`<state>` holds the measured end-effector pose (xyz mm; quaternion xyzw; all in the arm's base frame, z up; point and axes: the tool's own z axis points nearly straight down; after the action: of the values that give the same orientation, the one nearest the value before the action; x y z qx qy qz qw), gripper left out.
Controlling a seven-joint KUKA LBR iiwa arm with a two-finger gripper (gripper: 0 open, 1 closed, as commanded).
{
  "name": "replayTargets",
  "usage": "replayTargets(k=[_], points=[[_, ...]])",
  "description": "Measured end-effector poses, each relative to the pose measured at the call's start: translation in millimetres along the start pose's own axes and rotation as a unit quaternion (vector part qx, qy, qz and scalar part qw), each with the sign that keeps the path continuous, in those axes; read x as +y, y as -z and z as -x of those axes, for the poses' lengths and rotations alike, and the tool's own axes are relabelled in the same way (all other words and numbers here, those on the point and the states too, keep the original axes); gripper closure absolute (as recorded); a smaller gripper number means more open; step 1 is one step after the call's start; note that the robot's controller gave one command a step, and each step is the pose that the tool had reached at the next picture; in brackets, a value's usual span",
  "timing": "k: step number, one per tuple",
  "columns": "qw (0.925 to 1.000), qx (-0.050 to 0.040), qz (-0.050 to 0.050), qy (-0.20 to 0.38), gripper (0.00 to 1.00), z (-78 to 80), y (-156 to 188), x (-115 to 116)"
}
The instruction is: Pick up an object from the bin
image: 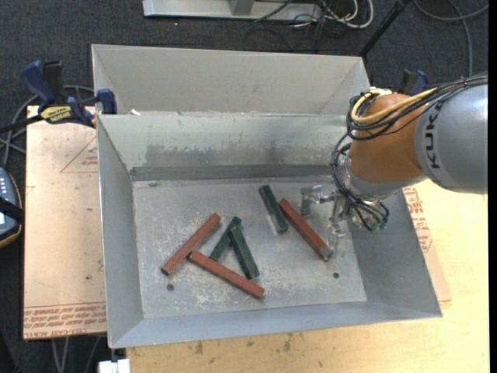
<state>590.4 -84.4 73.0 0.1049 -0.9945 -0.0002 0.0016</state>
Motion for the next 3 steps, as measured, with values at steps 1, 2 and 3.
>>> replayTargets(k=[1,2,3], points=[[0.998,-0.0067,-0.002,0.063,0.0,12.6,77,-12],[0.9995,0.0006,0.002,0.031,0.0,-8.5,17,14],[0.9999,-0.0054,0.0,0.016,0.0,-19.2,-1,9]])
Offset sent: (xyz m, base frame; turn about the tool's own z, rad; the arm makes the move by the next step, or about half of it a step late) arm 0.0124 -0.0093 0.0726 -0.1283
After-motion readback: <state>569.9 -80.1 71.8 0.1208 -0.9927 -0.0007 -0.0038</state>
